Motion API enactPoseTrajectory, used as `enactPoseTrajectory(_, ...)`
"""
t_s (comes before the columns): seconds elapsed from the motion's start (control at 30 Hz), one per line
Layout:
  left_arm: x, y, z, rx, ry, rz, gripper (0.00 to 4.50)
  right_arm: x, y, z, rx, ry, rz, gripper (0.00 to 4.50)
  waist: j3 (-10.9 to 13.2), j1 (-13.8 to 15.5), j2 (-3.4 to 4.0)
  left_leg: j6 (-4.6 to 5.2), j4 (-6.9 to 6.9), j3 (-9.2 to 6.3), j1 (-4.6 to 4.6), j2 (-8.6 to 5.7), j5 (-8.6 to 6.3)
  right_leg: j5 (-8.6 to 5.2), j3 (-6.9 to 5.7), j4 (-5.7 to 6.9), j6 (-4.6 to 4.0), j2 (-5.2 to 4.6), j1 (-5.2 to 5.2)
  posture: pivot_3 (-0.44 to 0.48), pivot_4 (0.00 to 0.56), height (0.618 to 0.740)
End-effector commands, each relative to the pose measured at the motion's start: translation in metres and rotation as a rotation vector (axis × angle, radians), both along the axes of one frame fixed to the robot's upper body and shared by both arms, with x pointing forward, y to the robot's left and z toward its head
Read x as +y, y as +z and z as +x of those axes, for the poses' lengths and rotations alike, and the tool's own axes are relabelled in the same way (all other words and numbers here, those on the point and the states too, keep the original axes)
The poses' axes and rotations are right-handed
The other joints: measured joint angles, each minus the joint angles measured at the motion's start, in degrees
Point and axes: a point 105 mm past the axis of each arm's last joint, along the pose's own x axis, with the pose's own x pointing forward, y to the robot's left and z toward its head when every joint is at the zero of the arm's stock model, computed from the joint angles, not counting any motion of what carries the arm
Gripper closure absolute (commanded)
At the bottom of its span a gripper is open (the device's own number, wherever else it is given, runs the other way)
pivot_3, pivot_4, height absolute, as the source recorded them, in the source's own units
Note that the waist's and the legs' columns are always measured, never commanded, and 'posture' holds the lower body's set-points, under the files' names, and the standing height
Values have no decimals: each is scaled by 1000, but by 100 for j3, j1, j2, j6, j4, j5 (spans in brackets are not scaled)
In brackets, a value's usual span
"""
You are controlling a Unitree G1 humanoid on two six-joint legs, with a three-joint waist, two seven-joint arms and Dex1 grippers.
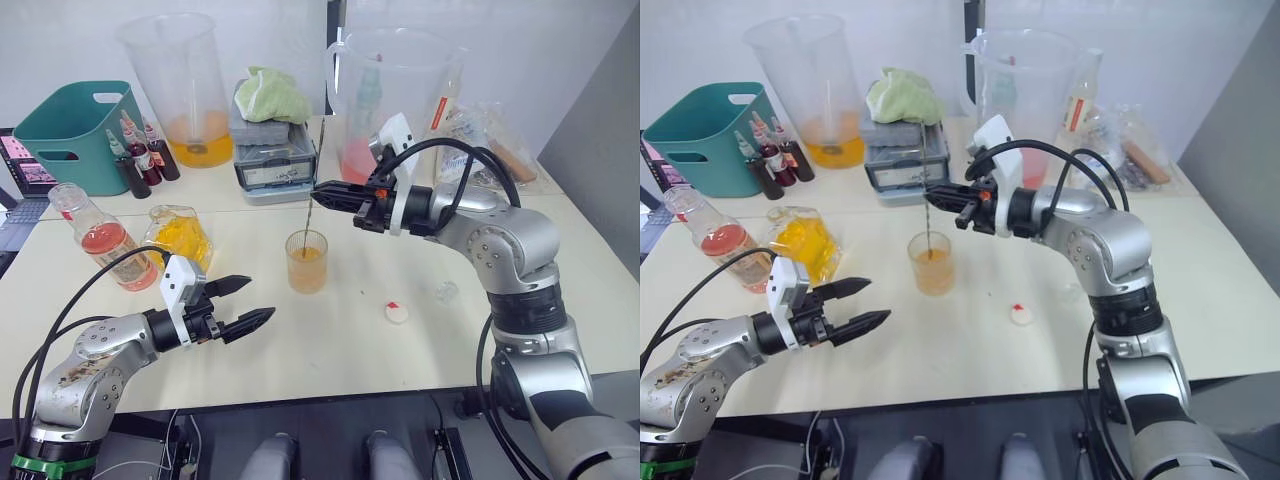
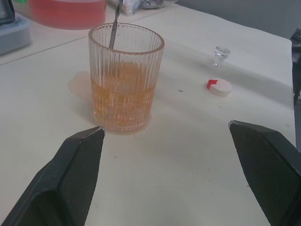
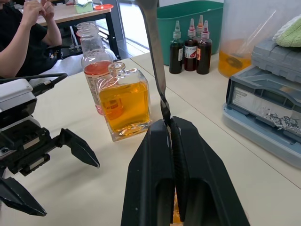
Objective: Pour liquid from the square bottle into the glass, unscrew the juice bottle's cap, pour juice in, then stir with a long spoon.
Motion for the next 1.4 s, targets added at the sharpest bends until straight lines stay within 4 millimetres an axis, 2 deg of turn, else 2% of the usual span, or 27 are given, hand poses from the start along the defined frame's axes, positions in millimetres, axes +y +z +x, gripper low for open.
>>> enactPoseTrajectory(0.03,0,7,-1,-41,-9,6,19,-1,15,-14,-39,34,17,4500,0,-1,0,0,0,0,0,0,0,0,0,0,0,0,0,0,150,740)
enactPoseTrajectory(0.43,0,7,-1,-40,-6,6,19,5,16,-19,19,66,33,4500,0,-1,0,0,0,0,0,0,0,0,0,-2,0,0,0,0,150,740)
enactPoseTrajectory(0.6,0,5,-2,-38,-1,5,19,14,13,-6,3,41,73,4500,0,-31,0,0,-3,0,3,2,0,0,0,2,-1,3,-2,0,150,740)
enactPoseTrajectory(0.7,0,5,-2,-37,1,4,19,7,17,11,-38,-24,70,4500,0,-29,0,0,-3,0,2,1,0,0,0,1,-1,2,-2,0,150,740)
enactPoseTrajectory(0.87,1,6,-2,-41,6,6,19,-1,18,16,-69,-42,38,4500,0,-6,0,-1,-3,0,0,-1,0,1,-2,0,-1,0,-2,0,150,740)
enactPoseTrajectory(0.97,1,6,-2,-41,6,6,19,-5,19,11,-72,-24,17,4500,0,2,0,-1,-3,0,0,-1,0,1,-2,-1,-2,-1,-1,0,150,740)
enactPoseTrajectory(1.07,1,6,-2,-40,4,7,19,-6,20,-8,-42,59,-5,4500,0,5,0,-1,-3,0,-3,0,0,1,-2,-2,-2,-1,-2,0,150,740)
enactPoseTrajectory(1.2,1,7,-2,-42,3,7,19,1,20,-22,-12,118,3,4500,0,-11,0,0,-3,0,-1,1,-1,1,-2,-3,-2,0,-2,0,150,740)
enactPoseTrajectory(1.4,1,8,0,-45,3,8,19,11,26,-23,1,124,64,4500,0,-14,0,0,-4,0,0,1,-1,1,-1,-2,-2,0,-3,0,150,740)
